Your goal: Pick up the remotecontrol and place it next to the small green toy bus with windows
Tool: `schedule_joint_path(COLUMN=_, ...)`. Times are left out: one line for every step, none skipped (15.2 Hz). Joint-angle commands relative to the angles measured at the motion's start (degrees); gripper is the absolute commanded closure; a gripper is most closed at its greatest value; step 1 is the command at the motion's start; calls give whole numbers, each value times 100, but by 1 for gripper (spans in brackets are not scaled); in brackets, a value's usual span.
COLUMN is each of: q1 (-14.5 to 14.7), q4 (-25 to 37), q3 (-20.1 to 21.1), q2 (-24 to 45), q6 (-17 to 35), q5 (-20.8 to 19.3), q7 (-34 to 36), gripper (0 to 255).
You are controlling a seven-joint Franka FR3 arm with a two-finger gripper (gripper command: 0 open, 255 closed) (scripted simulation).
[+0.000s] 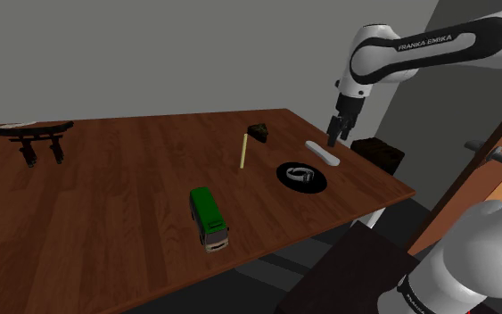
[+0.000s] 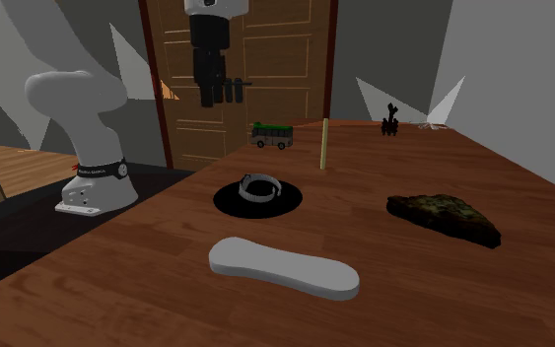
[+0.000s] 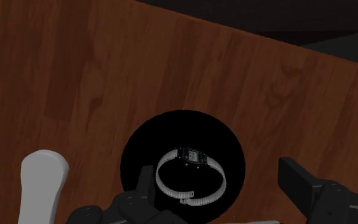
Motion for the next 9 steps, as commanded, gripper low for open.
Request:
schedule_joint_path(q1=-53, q4=103, q3=-131, q2=363, q6=285, q5=16, q7=-90, gripper=0)
schedule_joint_path(q1=-79, q4=197, q3=-201, q2=555, q6=392, q5=35, q7=-147, gripper=0)
schedule_joint_path(q1=-106, q4=298, q3=-268, q2=749, q6=494, q5=62, q7=-207, gripper=0)
schedule_joint_path(q1=-133, q4=406, q3=-333, q2=946, q6=591, q5=95, q7=-269, gripper=0)
schedule_joint_path(q1=-160, q4=519, q3=-397, q2=1144, q6=682, q5=135, q7=-334, gripper=0)
schedule_joint_path(q1=-188, q4=639, q3=-457, q2=1344, q6=768, q5=182, q7=-401, gripper=0)
schedule_joint_path(q1=-218, q4=765, q3=-515, q2=1545, q6=847, q5=236, q7=-470, gripper=0)
schedule_joint_path(q1=-249, q4=897, q3=-570, q2=1748, q6=920, q5=296, q7=-541, gripper=0)
schedule_joint_path(q1=-283, q4=1035, q3=-621, q2=1953, q6=987, q5=363, q7=-614, gripper=0)
